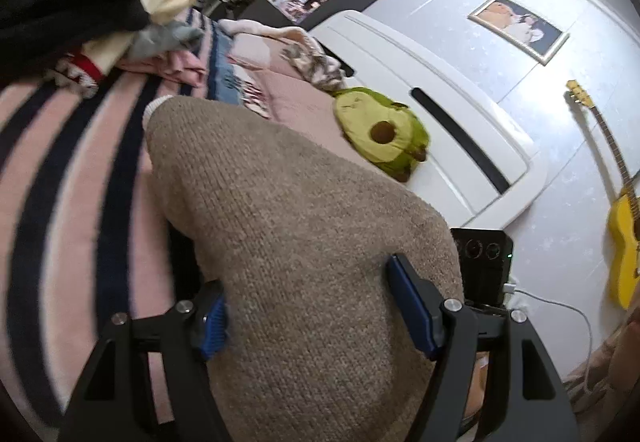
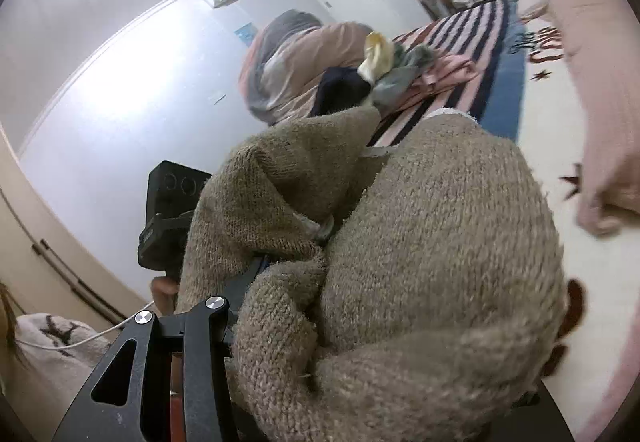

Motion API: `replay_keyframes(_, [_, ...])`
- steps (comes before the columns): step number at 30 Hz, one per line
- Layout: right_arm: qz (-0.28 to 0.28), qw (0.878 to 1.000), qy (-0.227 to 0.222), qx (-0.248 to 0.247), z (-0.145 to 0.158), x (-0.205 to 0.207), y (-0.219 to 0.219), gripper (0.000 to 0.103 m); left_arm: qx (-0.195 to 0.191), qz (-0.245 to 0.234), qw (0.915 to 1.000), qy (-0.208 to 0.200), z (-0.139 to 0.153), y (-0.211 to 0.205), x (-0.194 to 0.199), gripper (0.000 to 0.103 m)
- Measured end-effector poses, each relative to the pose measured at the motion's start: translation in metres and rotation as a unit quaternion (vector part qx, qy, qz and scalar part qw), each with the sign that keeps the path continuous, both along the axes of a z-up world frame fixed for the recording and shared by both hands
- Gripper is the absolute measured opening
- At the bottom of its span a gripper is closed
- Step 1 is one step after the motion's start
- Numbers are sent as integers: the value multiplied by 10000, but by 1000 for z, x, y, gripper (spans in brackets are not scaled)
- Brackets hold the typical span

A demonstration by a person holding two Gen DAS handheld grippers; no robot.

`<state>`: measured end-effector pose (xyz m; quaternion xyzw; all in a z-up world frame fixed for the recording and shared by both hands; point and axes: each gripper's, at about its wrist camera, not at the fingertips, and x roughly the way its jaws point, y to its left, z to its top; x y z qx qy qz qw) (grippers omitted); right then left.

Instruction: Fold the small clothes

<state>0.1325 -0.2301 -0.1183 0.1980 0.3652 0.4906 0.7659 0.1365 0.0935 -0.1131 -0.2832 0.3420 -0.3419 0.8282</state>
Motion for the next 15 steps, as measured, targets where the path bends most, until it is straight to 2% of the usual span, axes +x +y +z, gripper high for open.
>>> replay_keyframes(3, [90, 9997, 176, -124, -10, 3, 16, 42, 283, 120, 9993, 221, -10, 8, -2, 69])
replay_keyframes(6, [10, 9983, 340, -467, -23, 4, 22, 46, 463, 98, 9979, 452, -27, 7, -4, 70])
replay_keyframes(8, [-57, 9965, 368, -754, -31, 2, 19, 56, 456, 48, 9980, 429, -31, 8, -8, 72])
replay_keyframes(12, [-244, 9949, 495, -839, -32, 1, -3, 64, 595, 42, 9969, 507, -35, 7, -6, 86])
replay_keyframes(15, [-493, 9944, 414, -833, -24, -1, -27, 70, 459, -23, 9969, 641, -43, 7, -2, 91])
